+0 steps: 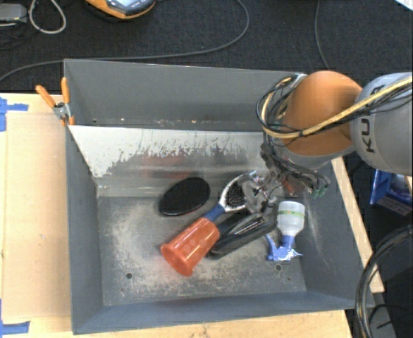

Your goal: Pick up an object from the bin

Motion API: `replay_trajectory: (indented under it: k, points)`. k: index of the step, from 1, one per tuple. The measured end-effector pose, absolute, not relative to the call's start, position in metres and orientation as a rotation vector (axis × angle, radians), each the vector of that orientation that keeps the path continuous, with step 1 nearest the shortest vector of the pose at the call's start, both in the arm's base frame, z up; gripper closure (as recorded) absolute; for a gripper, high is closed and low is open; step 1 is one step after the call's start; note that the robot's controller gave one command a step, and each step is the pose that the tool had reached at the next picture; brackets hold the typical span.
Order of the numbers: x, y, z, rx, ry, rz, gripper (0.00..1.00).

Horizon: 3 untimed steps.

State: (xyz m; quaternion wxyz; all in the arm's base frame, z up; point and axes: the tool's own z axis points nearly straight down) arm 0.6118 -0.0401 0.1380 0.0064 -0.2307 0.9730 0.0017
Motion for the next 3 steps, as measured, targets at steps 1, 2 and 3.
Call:
replay_trajectory:
  k: [1, 2, 3]
  points:
    - [0.612, -0.039, 0.158, -0.721, 3.042, 0.005, 1.00]
    - [0.612, -0.039, 0.171, -0.719, 3.042, 0.005, 1.00]
    - [0.612, -0.039, 0.179, -0.718, 3.042, 0.005, 1.00]
